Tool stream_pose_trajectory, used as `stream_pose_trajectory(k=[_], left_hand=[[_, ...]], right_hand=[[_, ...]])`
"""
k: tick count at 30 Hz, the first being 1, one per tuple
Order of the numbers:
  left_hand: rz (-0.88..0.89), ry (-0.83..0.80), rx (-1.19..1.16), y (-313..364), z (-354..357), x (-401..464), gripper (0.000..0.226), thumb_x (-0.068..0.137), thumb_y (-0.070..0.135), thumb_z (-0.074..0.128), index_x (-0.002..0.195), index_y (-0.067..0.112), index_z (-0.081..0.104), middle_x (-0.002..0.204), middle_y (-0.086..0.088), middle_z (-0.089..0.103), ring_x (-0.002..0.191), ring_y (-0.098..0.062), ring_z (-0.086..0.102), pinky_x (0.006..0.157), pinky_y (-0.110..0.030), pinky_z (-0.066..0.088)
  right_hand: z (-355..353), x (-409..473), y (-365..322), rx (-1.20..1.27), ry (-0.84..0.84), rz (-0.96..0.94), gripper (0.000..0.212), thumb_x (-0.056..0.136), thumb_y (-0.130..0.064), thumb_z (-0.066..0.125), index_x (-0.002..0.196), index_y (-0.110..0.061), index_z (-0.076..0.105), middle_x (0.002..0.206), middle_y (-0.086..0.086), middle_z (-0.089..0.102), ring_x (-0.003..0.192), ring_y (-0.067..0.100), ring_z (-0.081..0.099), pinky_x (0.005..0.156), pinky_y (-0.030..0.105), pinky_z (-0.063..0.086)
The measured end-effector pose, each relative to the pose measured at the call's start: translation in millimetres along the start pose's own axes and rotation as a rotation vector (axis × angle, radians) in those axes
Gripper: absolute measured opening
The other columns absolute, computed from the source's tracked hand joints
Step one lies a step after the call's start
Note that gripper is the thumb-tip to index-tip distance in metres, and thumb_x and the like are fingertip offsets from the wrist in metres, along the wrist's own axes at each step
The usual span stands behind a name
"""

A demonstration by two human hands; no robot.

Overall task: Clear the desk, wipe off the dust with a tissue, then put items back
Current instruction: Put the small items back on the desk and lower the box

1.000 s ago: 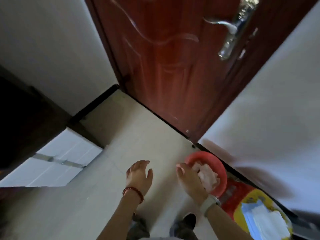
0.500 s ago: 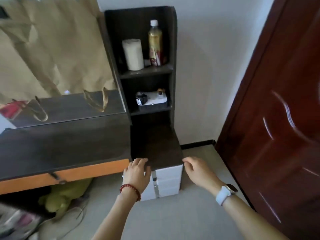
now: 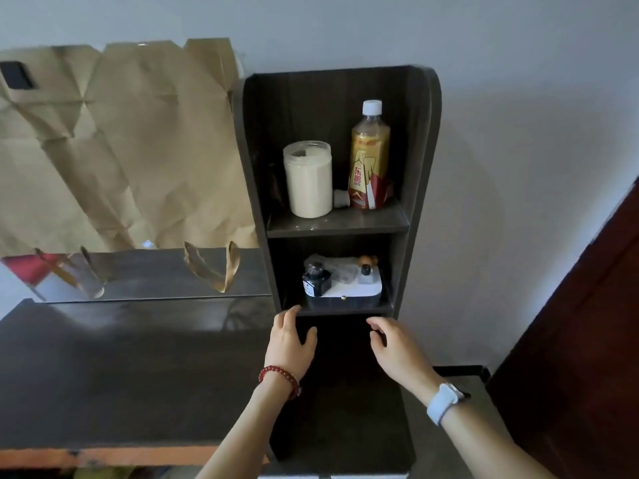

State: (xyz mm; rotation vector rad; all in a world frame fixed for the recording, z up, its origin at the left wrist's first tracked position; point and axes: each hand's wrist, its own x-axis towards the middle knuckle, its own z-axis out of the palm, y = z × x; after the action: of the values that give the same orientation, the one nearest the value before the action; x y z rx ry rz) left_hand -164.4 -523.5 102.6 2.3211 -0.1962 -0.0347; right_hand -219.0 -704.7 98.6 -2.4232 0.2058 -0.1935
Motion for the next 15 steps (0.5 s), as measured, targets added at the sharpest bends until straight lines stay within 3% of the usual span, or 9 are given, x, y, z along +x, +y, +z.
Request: stream_pose_trajectory(k=[5,10,15], left_hand=[[-0.075,0.005,-0.066,6,23,63,0.066,0.084,0.022,0.06,0.139,0.008,0.026,0.144,-0.012,0.03,0.133,-0.024,0.032,0.108,-0.028,0.027],[-0.118,-0.005,-0.058,2,41,105,0.077,0.08,0.026,0.066,0.14,0.007,0.022,0.145,-0.013,0.028,0.134,-0.027,0.028,0.109,-0.032,0.026],[-0.181,0.01,0.048,1,54,131,0.083,0.077,0.034,0.067,0.141,0.012,0.02,0.143,-0.011,0.031,0.131,-0.03,0.028,0.106,-0.043,0.028]], right_hand=[[14,78,10,-0.086,0.086,-0.013,0.041,0.09,-0.018,0.05,0.13,-0.011,0.042,0.128,0.008,0.05,0.119,0.024,0.047,0.09,0.034,0.046],[24,127,17,-0.119,0.132,0.104,0.061,0.085,-0.016,0.059,0.137,-0.011,0.029,0.131,0.013,0.037,0.12,0.031,0.043,0.085,0.04,0.048],[33,141,25,-0.147,0.13,0.096,0.057,0.081,-0.012,0.062,0.132,-0.009,0.037,0.129,0.016,0.037,0.119,0.034,0.044,0.081,0.043,0.049]])
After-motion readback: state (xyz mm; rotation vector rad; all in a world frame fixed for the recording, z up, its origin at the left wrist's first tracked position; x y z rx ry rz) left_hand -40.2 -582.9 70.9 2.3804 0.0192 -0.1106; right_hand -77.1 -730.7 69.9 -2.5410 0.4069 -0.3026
